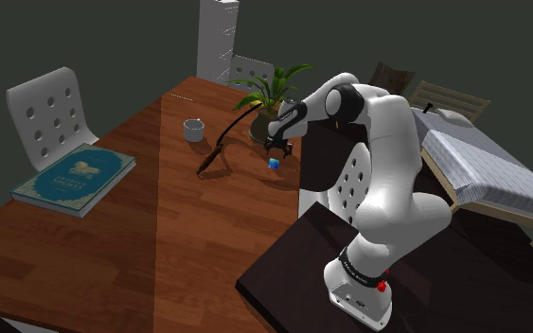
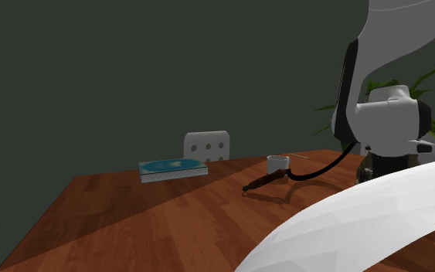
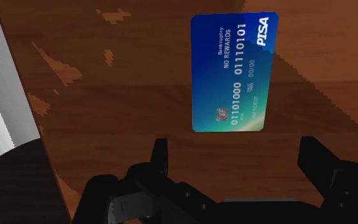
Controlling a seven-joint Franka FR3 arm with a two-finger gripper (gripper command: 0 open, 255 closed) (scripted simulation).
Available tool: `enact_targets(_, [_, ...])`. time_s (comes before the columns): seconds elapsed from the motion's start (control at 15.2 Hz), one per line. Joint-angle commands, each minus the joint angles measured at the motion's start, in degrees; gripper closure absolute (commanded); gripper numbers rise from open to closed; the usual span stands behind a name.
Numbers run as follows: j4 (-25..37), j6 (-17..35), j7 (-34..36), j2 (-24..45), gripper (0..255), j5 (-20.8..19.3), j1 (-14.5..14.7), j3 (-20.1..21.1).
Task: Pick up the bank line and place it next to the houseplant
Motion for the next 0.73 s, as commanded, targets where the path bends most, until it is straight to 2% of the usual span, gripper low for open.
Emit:
enact_targets(0.0, [-1.4,-1.2,0.0,-2.7,0,0.0,0.1,0.1])
enact_targets(0.13, [-3.0,-2.8,0.0,-5.8,0,0.1,0.3,0.2])
enact_targets(0.66, [-3.0,-2.8,0.0,-5.8,0,0.1,0.3,0.2])
